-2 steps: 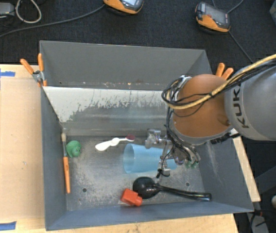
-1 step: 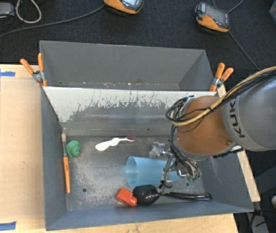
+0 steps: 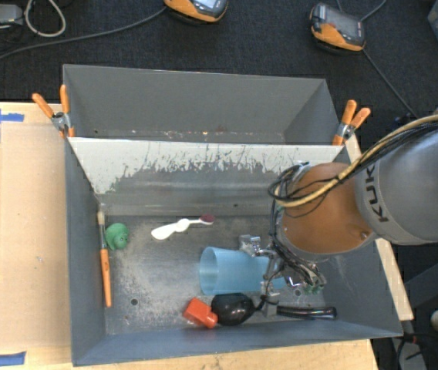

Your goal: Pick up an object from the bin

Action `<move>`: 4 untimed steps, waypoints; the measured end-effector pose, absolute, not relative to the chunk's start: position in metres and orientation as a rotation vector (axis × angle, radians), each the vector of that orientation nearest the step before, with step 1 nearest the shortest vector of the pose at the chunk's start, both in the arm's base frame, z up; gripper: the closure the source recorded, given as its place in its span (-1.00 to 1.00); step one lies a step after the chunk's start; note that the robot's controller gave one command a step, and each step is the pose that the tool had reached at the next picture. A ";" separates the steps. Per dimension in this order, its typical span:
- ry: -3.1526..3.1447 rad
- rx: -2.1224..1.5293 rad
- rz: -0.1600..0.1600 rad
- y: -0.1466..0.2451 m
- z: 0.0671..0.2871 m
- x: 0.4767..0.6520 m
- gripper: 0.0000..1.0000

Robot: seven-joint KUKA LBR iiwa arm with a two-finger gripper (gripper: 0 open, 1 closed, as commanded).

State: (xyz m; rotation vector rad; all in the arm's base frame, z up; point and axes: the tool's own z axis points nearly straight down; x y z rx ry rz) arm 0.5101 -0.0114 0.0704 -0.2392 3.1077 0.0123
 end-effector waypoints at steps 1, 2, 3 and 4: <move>3.113 0.022 0.008 0.007 0.071 0.504 1.00; 3.113 0.022 0.008 0.007 0.071 0.504 1.00; 3.114 0.025 0.009 0.007 0.084 0.503 1.00; 3.115 0.025 0.009 0.008 0.110 0.503 1.00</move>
Offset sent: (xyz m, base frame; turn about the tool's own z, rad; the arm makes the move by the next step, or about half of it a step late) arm 0.0000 0.0000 0.0000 0.0000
